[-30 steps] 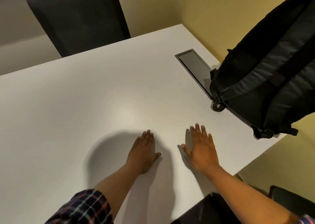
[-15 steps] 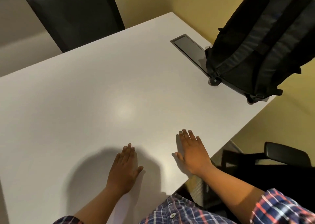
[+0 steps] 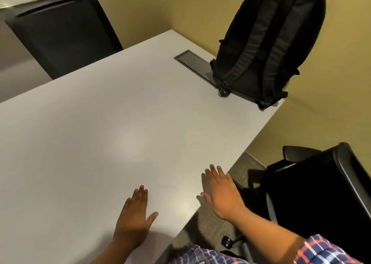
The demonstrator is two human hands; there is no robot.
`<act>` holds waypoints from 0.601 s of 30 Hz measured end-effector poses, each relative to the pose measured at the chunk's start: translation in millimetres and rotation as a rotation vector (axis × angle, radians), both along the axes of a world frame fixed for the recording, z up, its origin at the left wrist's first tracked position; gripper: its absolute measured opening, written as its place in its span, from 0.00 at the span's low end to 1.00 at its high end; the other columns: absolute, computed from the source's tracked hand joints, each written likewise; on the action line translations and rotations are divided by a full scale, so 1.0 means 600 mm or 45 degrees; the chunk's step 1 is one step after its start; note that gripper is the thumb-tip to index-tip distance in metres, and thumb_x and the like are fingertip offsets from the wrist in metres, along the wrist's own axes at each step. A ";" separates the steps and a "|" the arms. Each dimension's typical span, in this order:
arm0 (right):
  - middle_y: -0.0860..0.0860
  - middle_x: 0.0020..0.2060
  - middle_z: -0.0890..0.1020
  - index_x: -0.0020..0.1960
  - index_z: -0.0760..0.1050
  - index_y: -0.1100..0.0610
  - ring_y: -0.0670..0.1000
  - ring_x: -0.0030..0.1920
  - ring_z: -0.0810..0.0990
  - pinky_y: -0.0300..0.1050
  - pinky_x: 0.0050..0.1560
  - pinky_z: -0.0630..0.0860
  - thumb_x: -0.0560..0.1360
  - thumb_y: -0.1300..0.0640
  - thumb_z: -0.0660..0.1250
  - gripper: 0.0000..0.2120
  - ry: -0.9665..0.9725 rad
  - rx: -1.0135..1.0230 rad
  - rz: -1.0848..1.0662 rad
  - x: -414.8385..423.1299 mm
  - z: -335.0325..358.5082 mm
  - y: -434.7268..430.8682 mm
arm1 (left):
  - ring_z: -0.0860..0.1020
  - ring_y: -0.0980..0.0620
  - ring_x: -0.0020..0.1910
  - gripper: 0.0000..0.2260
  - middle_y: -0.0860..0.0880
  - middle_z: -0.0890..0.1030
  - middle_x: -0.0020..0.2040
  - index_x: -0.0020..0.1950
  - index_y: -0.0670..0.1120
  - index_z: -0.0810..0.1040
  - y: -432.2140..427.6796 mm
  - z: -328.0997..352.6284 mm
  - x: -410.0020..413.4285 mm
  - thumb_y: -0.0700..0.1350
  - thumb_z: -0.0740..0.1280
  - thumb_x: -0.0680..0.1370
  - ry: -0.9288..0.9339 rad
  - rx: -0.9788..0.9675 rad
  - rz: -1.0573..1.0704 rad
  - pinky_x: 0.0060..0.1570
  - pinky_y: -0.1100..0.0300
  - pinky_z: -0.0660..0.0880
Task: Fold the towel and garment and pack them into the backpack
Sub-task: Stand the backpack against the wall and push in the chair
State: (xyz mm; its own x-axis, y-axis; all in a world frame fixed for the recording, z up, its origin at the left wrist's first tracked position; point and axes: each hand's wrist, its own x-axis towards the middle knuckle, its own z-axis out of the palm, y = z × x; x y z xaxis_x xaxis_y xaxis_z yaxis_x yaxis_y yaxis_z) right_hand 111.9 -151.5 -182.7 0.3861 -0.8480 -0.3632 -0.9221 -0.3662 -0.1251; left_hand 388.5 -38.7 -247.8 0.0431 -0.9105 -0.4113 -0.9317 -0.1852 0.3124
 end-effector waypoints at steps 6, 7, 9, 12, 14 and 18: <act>0.51 0.80 0.45 0.80 0.45 0.54 0.53 0.79 0.41 0.51 0.77 0.41 0.80 0.38 0.54 0.36 -0.150 -0.086 -0.148 -0.060 0.032 0.051 | 0.41 0.53 0.77 0.39 0.50 0.39 0.78 0.79 0.46 0.43 0.037 0.011 -0.052 0.68 0.40 0.74 -0.082 -0.160 -0.022 0.74 0.58 0.40; 0.51 0.80 0.45 0.80 0.45 0.54 0.52 0.79 0.41 0.52 0.78 0.42 0.80 0.38 0.54 0.37 -0.183 -0.099 -0.179 -0.071 0.039 0.064 | 0.42 0.52 0.78 0.38 0.50 0.41 0.79 0.79 0.46 0.44 0.040 0.016 -0.065 0.67 0.42 0.75 -0.078 -0.154 -0.035 0.74 0.57 0.41; 0.50 0.80 0.45 0.80 0.44 0.54 0.52 0.79 0.40 0.51 0.78 0.42 0.80 0.37 0.54 0.37 -0.249 -0.130 -0.235 -0.084 0.051 0.084 | 0.45 0.50 0.78 0.38 0.48 0.45 0.80 0.79 0.46 0.47 0.037 0.028 -0.088 0.67 0.43 0.76 -0.084 -0.175 -0.068 0.74 0.56 0.44; 0.49 0.80 0.43 0.80 0.43 0.54 0.51 0.79 0.38 0.49 0.77 0.40 0.80 0.37 0.53 0.37 -0.329 -0.195 -0.298 -0.117 0.077 0.135 | 0.48 0.48 0.79 0.36 0.47 0.47 0.80 0.79 0.46 0.48 0.039 0.068 -0.153 0.66 0.48 0.78 -0.084 -0.259 -0.098 0.75 0.55 0.46; 0.48 0.80 0.42 0.80 0.42 0.52 0.49 0.78 0.36 0.49 0.77 0.40 0.80 0.37 0.53 0.37 -0.402 -0.240 -0.347 -0.142 0.094 0.174 | 0.47 0.49 0.79 0.36 0.47 0.46 0.80 0.79 0.46 0.47 0.046 0.094 -0.201 0.66 0.50 0.79 -0.048 -0.313 -0.118 0.75 0.56 0.45; 0.43 0.78 0.39 0.80 0.42 0.48 0.45 0.77 0.33 0.46 0.77 0.38 0.79 0.36 0.55 0.37 -0.581 -0.356 -0.427 -0.190 0.146 0.247 | 0.44 0.52 0.78 0.40 0.51 0.43 0.79 0.79 0.50 0.45 0.078 0.137 -0.298 0.71 0.44 0.74 0.072 -0.381 -0.194 0.76 0.55 0.46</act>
